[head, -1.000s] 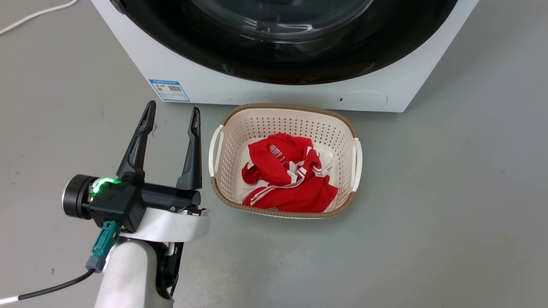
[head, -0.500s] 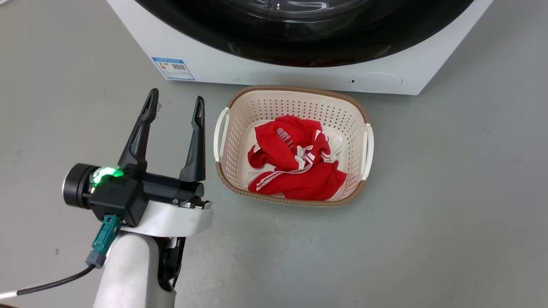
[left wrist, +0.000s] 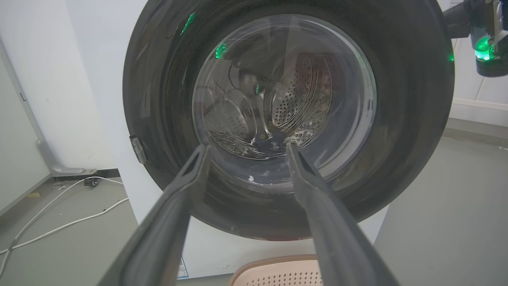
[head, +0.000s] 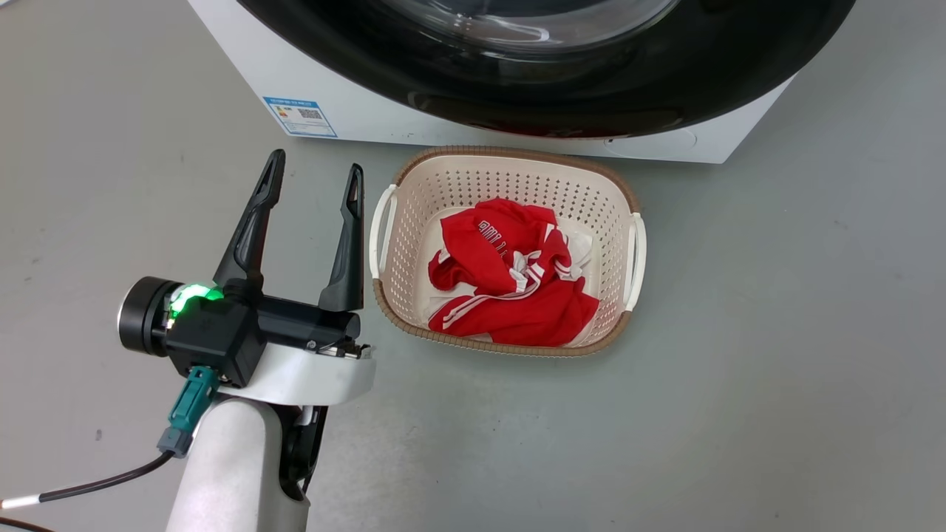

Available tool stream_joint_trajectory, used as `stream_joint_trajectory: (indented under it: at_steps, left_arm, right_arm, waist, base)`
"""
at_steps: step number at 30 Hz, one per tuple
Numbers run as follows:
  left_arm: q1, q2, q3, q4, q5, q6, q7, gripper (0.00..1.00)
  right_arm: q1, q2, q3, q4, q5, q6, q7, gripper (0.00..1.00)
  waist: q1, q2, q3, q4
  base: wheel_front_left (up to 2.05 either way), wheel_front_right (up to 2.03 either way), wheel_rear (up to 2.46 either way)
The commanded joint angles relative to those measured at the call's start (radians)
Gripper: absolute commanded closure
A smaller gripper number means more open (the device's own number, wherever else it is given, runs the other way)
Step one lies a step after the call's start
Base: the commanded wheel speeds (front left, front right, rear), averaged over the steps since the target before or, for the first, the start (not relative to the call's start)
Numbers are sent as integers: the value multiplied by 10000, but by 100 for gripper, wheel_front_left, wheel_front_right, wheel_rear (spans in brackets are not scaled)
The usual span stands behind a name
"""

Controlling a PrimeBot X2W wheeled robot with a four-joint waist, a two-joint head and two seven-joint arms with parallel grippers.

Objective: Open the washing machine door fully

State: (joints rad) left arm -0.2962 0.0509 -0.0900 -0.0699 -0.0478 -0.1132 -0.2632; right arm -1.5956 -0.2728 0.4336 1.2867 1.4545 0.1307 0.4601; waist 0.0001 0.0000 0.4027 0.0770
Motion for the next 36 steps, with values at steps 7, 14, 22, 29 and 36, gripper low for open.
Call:
stream_joint_trajectory:
  at_steps: [7, 14, 22, 29, 36]
  left_arm:
    - [-108, -9, -82, 135, -81, 94, -23, 0]
    - [114, -10, -134, 227, -123, 140, -23, 0]
    - [735, -10, 5, 450, -51, 189, -23, 0]
    - [1410, -11, -36, 549, -104, 258, -22, 0]
    - [1887, -10, -244, 698, -299, 304, -22, 0]
  right_arm:
    - [601, 373, -7, -504, 341, 2, 1552, 100]
    - [1418, 365, -32, -1273, 668, 0, 2797, 100]
    - [3406, 629, -76, -2554, 1246, 2, 4078, 100]
    - [5027, 1133, 16, -3589, 1605, 2, 4482, 100]
    - [6670, 1741, -40, -5103, 2154, 2, 4373, 100]
  waist:
    - [-1, 0, -287, -146]
    - [-1, 0, -756, -199]
    - [-1, 0, -1992, -232]
    - [-1, 0, -2687, -234]
    - [-1, 0, -3155, -153]
  base:
    - [0, 0, 0]
    - [0, 0, 0]
    - [0, 0, 0]
    - [0, 0, 0]
    - [0, 0, 0]
